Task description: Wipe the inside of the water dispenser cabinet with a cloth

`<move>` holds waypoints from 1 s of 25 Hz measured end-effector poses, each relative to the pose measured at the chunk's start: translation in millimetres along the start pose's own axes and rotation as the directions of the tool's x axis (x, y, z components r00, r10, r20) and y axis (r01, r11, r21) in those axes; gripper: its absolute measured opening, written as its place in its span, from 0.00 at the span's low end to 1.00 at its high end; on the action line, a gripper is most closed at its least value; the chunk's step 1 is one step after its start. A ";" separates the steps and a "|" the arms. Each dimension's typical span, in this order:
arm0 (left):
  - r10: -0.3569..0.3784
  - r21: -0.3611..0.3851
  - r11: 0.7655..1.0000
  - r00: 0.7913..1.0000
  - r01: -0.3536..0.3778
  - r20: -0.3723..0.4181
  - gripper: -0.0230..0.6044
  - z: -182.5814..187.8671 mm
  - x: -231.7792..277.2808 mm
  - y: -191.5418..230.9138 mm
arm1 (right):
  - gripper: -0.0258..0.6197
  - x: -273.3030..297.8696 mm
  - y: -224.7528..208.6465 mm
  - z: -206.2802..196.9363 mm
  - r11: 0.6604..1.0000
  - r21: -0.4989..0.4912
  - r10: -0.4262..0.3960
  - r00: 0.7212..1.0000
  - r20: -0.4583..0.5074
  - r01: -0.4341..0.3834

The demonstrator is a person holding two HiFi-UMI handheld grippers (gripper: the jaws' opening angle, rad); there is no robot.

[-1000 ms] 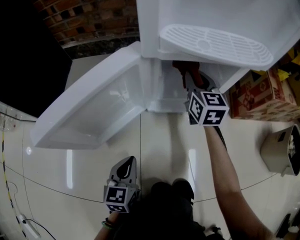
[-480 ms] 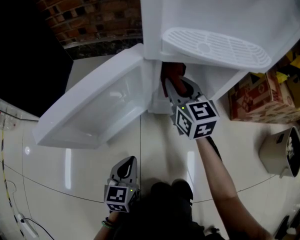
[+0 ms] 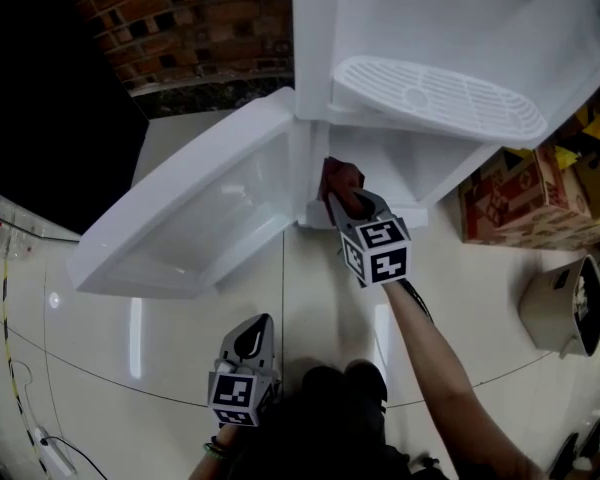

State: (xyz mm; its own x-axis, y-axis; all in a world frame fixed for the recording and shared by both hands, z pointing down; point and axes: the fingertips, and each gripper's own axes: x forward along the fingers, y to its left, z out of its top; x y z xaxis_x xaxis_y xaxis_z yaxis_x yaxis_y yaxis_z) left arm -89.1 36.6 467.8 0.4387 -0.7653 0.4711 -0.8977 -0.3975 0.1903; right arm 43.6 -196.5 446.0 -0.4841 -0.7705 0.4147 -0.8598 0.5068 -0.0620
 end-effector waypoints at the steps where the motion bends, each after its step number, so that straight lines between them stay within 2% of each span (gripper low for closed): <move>1: 0.000 -0.001 1.000 1.000 0.000 -0.001 0.00 -0.4 0.2 -0.2 | 0.15 -3.5 -4.7 13.1 1.000 -0.001 -0.008 0.999 0.032 0.008; 4: -0.001 -0.003 1.000 1.000 0.001 0.000 0.00 -0.8 1.2 0.1 | 0.15 -20.6 -23.8 73.4 0.999 0.026 -0.041 0.983 0.179 0.037; 8: -0.003 -0.005 1.000 1.000 0.003 0.001 0.00 -1.3 1.9 0.1 | 0.15 -44.5 -40.1 152.7 0.998 0.015 -0.060 0.932 0.359 0.058; 10: -0.002 -0.006 1.000 1.000 0.002 0.000 0.00 -1.8 2.2 0.8 | 0.15 -47.2 -46.4 177.3 0.998 0.021 -0.067 0.912 0.404 0.064; 12: 0.003 -0.009 1.000 1.000 -0.003 -0.001 0.00 -2.5 1.4 3.0 | 0.15 -39.5 -48.2 189.6 0.998 0.022 -0.064 0.908 0.414 0.061; 14: 0.009 -0.011 1.000 1.000 -0.009 -0.004 0.00 -4.2 -0.1 5.7 | 0.15 -26.3 -43.8 189.7 0.999 0.009 -0.042 0.915 0.401 0.042; 17: 0.015 -0.016 1.000 1.000 -0.015 -0.009 0.00 -5.9 -1.9 8.2 | 0.15 -7.1 -36.8 168.2 1.000 0.011 -0.010 0.938 0.345 0.007; 21: 0.016 -0.017 1.000 1.000 -0.016 -0.007 0.00 -6.2 -3.2 9.4 | 0.15 11.4 -37.4 116.1 0.999 0.036 0.002 0.974 0.228 -0.010; 25: 0.014 -0.018 1.000 1.000 -0.014 -0.009 0.00 -7.2 -3.0 9.2 | 0.15 27.1 -34.7 58.9 0.998 0.048 0.027 0.996 0.090 -0.031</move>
State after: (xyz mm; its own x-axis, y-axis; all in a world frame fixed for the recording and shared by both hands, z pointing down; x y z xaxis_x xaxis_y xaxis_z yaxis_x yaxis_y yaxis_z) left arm -99.0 38.8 474.3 0.4255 -0.7664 0.4812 -0.9045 -0.3770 0.1993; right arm 50.8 -257.7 405.9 -0.5196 -0.7884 0.3292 -0.8511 0.5115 -0.1182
